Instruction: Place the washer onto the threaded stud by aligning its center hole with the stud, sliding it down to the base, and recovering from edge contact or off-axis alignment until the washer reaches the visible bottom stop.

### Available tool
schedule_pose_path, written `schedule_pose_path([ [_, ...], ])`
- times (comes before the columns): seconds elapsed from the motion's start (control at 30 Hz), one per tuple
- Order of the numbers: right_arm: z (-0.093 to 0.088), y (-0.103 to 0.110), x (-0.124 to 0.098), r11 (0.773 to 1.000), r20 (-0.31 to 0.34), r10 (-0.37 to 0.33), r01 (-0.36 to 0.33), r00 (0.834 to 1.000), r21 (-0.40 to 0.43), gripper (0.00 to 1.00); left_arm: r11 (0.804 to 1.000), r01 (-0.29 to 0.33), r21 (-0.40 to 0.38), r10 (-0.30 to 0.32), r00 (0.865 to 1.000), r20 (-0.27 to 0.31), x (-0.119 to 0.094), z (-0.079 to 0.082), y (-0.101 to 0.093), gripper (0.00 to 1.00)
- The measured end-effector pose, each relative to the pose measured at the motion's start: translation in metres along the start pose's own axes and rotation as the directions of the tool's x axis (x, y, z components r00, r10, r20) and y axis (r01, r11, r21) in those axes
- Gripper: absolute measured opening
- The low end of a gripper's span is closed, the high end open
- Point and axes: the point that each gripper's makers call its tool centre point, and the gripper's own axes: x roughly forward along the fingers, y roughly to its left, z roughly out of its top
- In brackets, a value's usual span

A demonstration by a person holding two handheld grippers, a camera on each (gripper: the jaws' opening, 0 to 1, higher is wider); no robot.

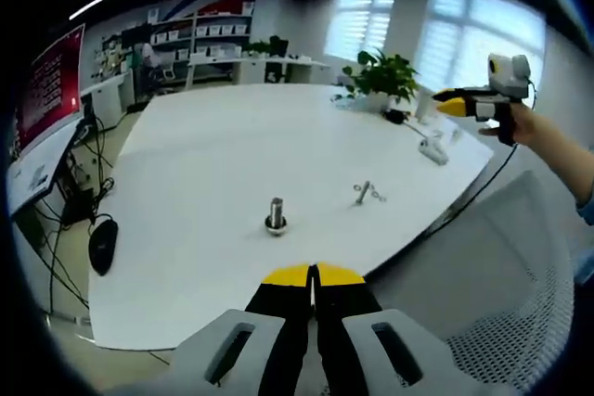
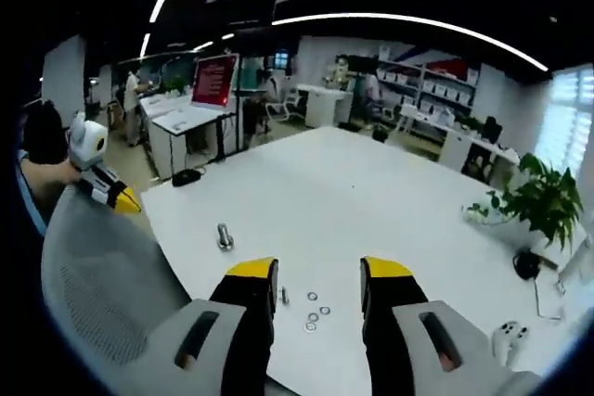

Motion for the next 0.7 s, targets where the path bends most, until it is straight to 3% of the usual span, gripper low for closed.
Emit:
schedule_pose_path([
  [0.1, -0.012, -0.004, -0.008, 1.0, -0.001, -0.019, 0.019, 1.0, 0.0, 0.37, 1.0, 0.004, 0.013, -0.004, 1.0, 0.019, -0.001, 0.003, -0.001, 0.0],
  [0.2, -0.037, -0.007, -0.017, 0.998, -0.059, -0.062, 0.061, 0.996, -0.016, 0.36, 0.999, 0.025, 0.033, -0.026, 1.0, 0.018, 0.0, 0.003, -0.005, 0.0],
  [0.33, -0.054, -0.009, -0.015, 0.999, -0.116, -0.031, 0.028, 0.993, -0.033, 0.35, 0.999, 0.032, 0.042, -0.032, 0.999, 0.003, 0.001, 0.001, -0.006, 0.0],
  [0.47, -0.066, -0.021, -0.009, 0.996, -0.173, -0.048, 0.034, 0.984, -0.08, 0.31, 0.999, 0.021, 0.031, -0.021, 1.0, -0.007, 0.0, -0.001, -0.004, 0.0],
  [0.57, -0.079, -0.024, 0.008, 0.996, -0.222, 0.02, -0.04, 0.975, -0.083, 0.31, 1.0, -0.016, 0.015, 0.015, 0.999, 0.031, -0.001, 0.006, 0.003, 0.0],
  [0.7, -0.1, -0.024, 0.037, 0.981, -0.298, 0.11, -0.153, 0.948, -0.123, 0.31, 0.999, -0.046, -0.006, 0.046, 0.999, 0.017, -0.002, 0.004, 0.007, 0.0],
])
